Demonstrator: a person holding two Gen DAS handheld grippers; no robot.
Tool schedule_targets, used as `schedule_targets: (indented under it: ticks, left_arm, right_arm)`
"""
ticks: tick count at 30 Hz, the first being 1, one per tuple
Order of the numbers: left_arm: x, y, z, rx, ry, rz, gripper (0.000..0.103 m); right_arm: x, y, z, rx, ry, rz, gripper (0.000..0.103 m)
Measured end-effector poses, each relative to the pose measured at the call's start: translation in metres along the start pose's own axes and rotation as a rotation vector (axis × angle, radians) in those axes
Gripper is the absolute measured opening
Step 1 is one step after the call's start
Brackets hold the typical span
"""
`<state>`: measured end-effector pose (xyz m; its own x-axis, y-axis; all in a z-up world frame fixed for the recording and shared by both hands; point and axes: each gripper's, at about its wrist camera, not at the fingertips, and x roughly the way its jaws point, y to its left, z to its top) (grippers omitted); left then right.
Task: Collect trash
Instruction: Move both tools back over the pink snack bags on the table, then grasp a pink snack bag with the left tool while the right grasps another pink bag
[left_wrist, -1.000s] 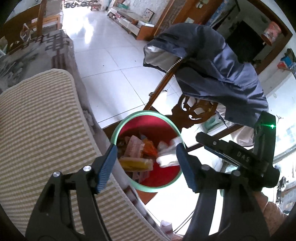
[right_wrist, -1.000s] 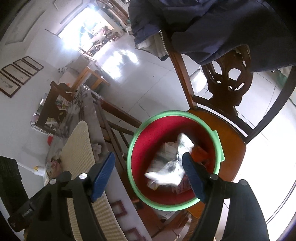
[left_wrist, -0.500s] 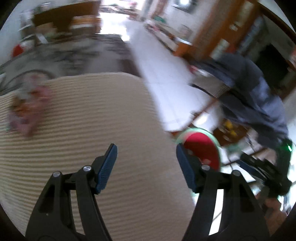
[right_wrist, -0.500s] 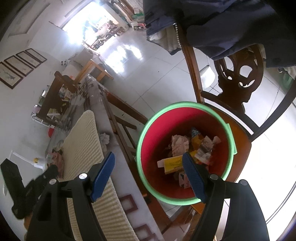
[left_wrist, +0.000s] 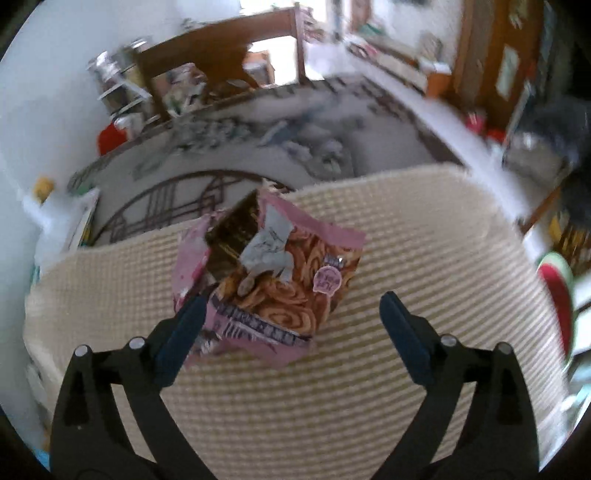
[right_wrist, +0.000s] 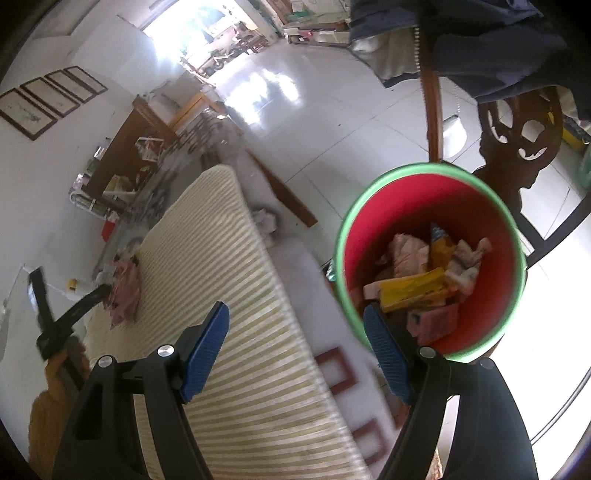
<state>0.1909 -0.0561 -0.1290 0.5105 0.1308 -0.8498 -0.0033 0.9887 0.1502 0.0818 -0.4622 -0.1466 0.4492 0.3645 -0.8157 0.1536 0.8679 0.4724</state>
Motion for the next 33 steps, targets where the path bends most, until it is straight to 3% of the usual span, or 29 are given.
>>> schedule_targets:
  ticks: [1,3,4,6,7,8,16,27,33]
  left_arm:
    - [0.007,-0.002,0.001,0.042,0.002,0.003,0.092]
    - [0.017,0.000,0.002,0.077,0.011,0.009,0.078]
    - [0.017,0.002,0.001,0.070,0.012,0.009,0.056]
    - [0.011,0.021,0.000,-0.015,0.005,-0.059,0.043]
    - [0.006,0.029,-0.002,-0.051,0.000,-0.098,0.018]
    - [0.002,0.032,-0.004,-0.068,0.000,-0.113,0.008]
    - [-0.065,0.086,-0.064,-0.195,-0.084,-0.226,0.005]
    - [-0.108,0.128,-0.151,-0.313,-0.065,-0.284,0.003]
    - [-0.118,0.130,-0.176,-0.302,-0.052,-0.306,0.003]
  right_arm:
    - [0.000,0.006,-0.004,-0.006,-0.002,-0.002,0.073]
    - [0.000,0.017,-0.014,-0.011,-0.007,-0.005,0.073]
    - [0.000,0.022,-0.018,-0.011,-0.009,-0.005,0.073]
    - [0.001,0.032,-0.027,-0.012,-0.014,-0.009,0.073]
    - [0.002,0.037,-0.031,-0.010,-0.015,-0.010,0.073]
    - [0.004,0.042,-0.035,-0.006,-0.015,-0.009,0.073]
    - [0.041,0.113,-0.050,-0.085,0.033,0.044,0.073]
    - [0.138,0.285,-0.043,-0.324,0.173,0.177,0.075]
    - [0.189,0.327,-0.044,-0.308,0.260,0.187,0.076]
